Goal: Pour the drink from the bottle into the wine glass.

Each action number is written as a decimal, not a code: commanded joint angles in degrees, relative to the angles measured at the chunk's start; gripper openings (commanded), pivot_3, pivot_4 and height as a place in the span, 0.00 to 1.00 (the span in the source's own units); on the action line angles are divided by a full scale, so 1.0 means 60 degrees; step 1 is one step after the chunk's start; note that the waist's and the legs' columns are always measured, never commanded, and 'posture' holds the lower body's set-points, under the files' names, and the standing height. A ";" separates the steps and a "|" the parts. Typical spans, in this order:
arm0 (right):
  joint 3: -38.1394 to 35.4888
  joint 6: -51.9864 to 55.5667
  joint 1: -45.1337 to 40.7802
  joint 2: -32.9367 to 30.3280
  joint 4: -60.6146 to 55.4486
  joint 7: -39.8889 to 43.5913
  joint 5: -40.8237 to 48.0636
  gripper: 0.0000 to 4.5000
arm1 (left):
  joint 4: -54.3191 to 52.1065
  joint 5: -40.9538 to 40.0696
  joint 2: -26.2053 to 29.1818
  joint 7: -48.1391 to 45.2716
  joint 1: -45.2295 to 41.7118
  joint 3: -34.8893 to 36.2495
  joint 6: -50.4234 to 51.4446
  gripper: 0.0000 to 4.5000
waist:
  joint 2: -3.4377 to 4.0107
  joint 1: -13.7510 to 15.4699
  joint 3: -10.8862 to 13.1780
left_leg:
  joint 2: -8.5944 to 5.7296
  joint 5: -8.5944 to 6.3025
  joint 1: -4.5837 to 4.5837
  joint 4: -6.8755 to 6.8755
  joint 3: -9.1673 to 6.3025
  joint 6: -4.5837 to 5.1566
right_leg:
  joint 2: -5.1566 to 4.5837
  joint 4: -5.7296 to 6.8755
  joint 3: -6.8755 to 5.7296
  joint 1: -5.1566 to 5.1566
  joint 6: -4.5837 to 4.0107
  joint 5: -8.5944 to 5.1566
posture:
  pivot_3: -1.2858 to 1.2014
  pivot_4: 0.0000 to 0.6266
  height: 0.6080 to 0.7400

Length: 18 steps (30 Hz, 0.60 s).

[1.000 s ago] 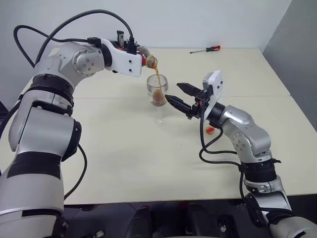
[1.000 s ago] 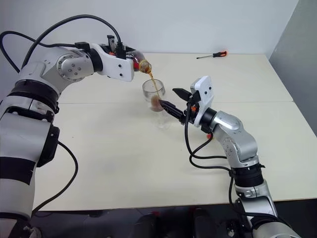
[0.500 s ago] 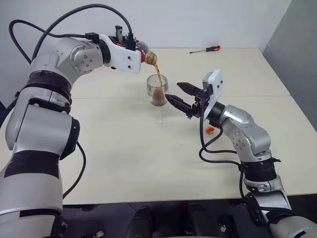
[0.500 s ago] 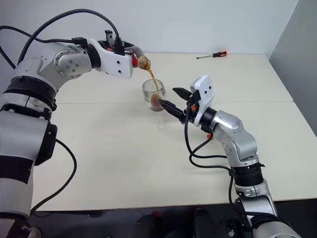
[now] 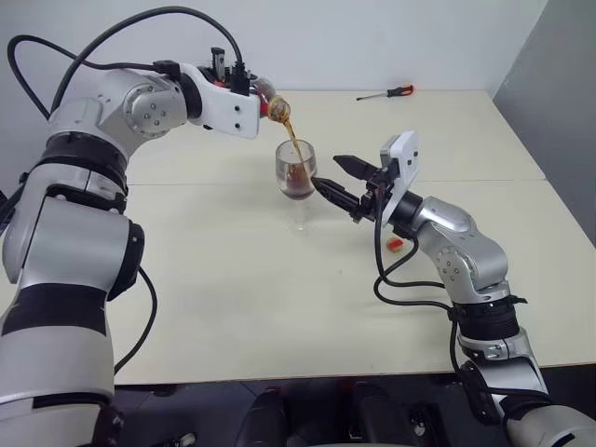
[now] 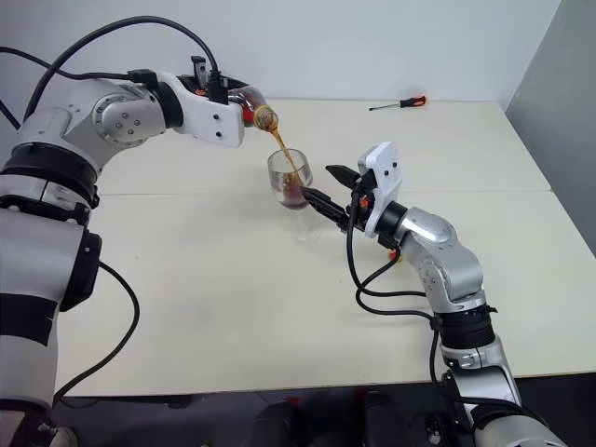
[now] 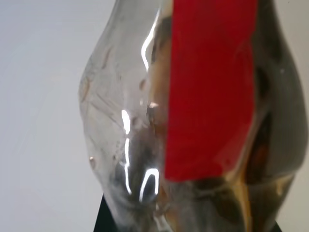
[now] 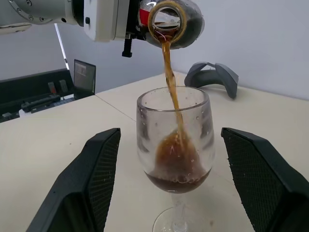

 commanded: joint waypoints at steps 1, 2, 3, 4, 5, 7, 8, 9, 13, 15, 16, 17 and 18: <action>-0.0065 -0.0307 -0.0301 0.0059 -0.0132 0.0067 -0.0027 0.79 | -0.0117 -0.0042 0.0203 0.0053 -0.0400 0.0036 -0.0060 0.19 | 0.0000 -0.0011 0.0000 | 0.0000 0.0000 0.0000 0.0000 0.0000 0.0000 | 0.0000 0.0000 0.0000 0.0000 0.0000 0.0000 | 0.52 0.24 1.00; -0.0069 -0.0309 -0.0303 0.0064 -0.0126 0.0073 -0.0038 0.79 | -0.0119 -0.0043 0.0201 0.0055 -0.0401 0.0035 -0.0063 0.19 | 0.0000 -0.0011 0.0000 | 0.0000 0.0000 0.0000 0.0000 -0.0001 0.0000 | 0.0000 0.0000 -0.0001 0.0000 0.0000 0.0000 | 0.52 0.24 1.00; -0.0072 -0.0309 -0.0304 0.0068 -0.0123 0.0078 -0.0047 0.79 | -0.0120 -0.0044 0.0201 0.0057 -0.0401 0.0034 -0.0065 0.19 | 0.0000 -0.0012 0.0000 | 0.0000 0.0000 0.0000 0.0000 -0.0002 0.0000 | 0.0000 0.0001 -0.0002 0.0000 0.0000 0.0000 | 0.52 0.24 1.00; -0.0067 -0.0296 -0.0292 0.0065 -0.0128 0.0083 -0.0062 0.79 | -0.0120 -0.0047 0.0203 0.0058 -0.0401 0.0036 -0.0061 0.19 | 0.0000 -0.0012 0.0000 | 0.0000 0.0000 0.0000 0.0000 -0.0002 0.0000 | 0.0000 0.0001 -0.0002 0.0000 0.0000 0.0000 | 0.52 0.24 1.00; -0.0063 -0.0287 -0.0279 0.0069 -0.0142 0.0084 -0.0074 0.79 | -0.0120 -0.0043 0.0208 0.0065 -0.0401 0.0033 -0.0062 0.19 | 0.0000 -0.0013 0.0000 | 0.0000 0.0000 0.0000 0.0000 -0.0002 0.0000 | 0.0000 0.0001 -0.0001 0.0000 0.0000 0.0000 | 0.52 0.24 1.00; -0.0065 -0.0260 -0.0273 0.0088 -0.0171 0.0075 -0.0086 0.79 | -0.0120 -0.0027 0.0214 0.0087 -0.0405 0.0022 -0.0057 0.19 | 0.0000 -0.0014 0.0000 | 0.0000 0.0000 0.0000 0.0000 -0.0001 0.0000 | 0.0000 0.0001 -0.0001 0.0000 0.0000 0.0000 | 0.52 0.24 1.00; -0.0076 -0.0258 -0.0271 0.0088 -0.0174 0.0083 -0.0085 0.79 | -0.0120 -0.0029 0.0202 0.0095 -0.0413 0.0024 -0.0049 0.19 | 0.0000 -0.0014 0.0000 | 0.0000 0.0000 0.0000 0.0000 -0.0001 0.0000 | 0.0000 0.0002 -0.0002 0.0000 0.0000 0.0000 | 0.52 0.24 1.00; -0.0084 -0.0261 -0.0266 0.0084 -0.0172 0.0093 -0.0088 0.79 | -0.0121 -0.0028 0.0192 0.0103 -0.0424 0.0022 -0.0039 0.19 | 0.0000 -0.0013 0.0000 | 0.0000 0.0000 0.0000 0.0000 -0.0001 0.0000 | 0.0000 0.0002 -0.0001 0.0000 0.0000 0.0000 | 0.52 0.24 1.00; -0.0082 -0.0288 -0.0279 0.0071 -0.0116 0.0114 -0.0137 0.79 | -0.0117 -0.0070 0.0160 0.0081 -0.0428 0.0048 -0.0005 0.19 | 0.0000 -0.0014 0.0000 | 0.0000 0.0000 0.0000 0.0000 0.0000 0.0000 | 0.0000 0.0002 -0.0001 0.0000 0.0000 0.0000 | 0.52 0.24 1.00; -0.0083 -0.0283 -0.0285 0.0071 -0.0116 0.0115 -0.0143 0.79 | -0.0130 -0.0102 0.0159 0.0043 -0.0407 0.0065 -0.0038 0.19 | 0.0000 -0.0013 0.0000 | 0.0000 0.0000 0.0000 0.0001 -0.0001 0.0000 | 0.0000 0.0002 -0.0001 0.0000 0.0000 0.0000 | 0.52 0.24 1.00; -0.0083 -0.0291 -0.0290 0.0071 -0.0104 0.0119 -0.0151 0.79 | -0.0129 -0.0127 0.0155 0.0011 -0.0396 0.0082 -0.0038 0.19 | 0.0000 -0.0014 0.0000 | 0.0000 0.0000 0.0000 0.0001 -0.0001 0.0000 | 0.0000 0.0002 -0.0002 -0.0001 0.0000 0.0000 | 0.52 0.24 1.00; -0.0085 -0.0303 -0.0298 0.0074 -0.0083 0.0123 -0.0157 0.79 | -0.0128 -0.0157 0.0152 -0.0017 -0.0384 0.0102 -0.0041 0.19 | 0.0000 -0.0014 0.0000 | 0.0000 0.0000 0.0000 0.0001 -0.0001 0.0000 | 0.0000 0.0002 -0.0002 -0.0001 0.0000 0.0000 | 0.52 0.24 1.00; -0.0088 -0.0315 -0.0304 0.0078 -0.0060 0.0124 -0.0163 0.79 | -0.0125 -0.0214 0.0142 -0.0066 -0.0367 0.0143 -0.0038 0.19 | 0.0000 -0.0014 0.0000 | 0.0000 0.0000 0.0000 0.0000 -0.0001 0.0000 | 0.0000 0.0003 -0.0001 0.0000 0.0000 0.0000 | 0.52 0.24 1.00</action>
